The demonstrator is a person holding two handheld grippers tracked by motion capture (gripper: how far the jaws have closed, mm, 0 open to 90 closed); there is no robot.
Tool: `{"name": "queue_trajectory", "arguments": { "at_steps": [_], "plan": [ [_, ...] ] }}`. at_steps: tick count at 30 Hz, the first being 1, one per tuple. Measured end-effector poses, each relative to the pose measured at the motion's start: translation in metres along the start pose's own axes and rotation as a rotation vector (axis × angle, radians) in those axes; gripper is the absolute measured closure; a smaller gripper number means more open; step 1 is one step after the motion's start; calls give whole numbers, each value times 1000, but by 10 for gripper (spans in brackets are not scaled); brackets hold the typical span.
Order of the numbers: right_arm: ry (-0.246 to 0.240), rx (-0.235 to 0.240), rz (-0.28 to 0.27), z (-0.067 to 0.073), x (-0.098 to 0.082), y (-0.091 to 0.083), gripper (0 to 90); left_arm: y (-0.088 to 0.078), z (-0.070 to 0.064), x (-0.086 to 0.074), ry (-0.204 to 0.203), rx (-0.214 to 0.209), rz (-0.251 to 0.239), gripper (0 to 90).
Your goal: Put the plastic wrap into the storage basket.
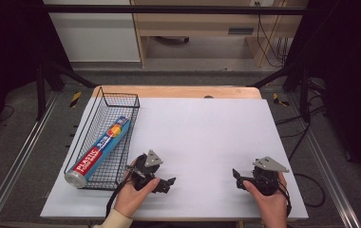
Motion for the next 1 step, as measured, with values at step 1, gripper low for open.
{"name": "queue_trajectory", "arguments": {
  "at_steps": [1],
  "plan": [
    [6, 2, -5, 0, 0, 1, 65, -3, 1, -1, -2, 11, -16, 55]
  ]
}}
Point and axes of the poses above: each handheld gripper's, and its own axes: y roughly forward along the jaws, x roughly out of its top, z roughly to its left, the point moved 1 cm from there along y, roughly forward along the jaws, and after that the axes turned 8 degrees about x, right-handed, at the moved point
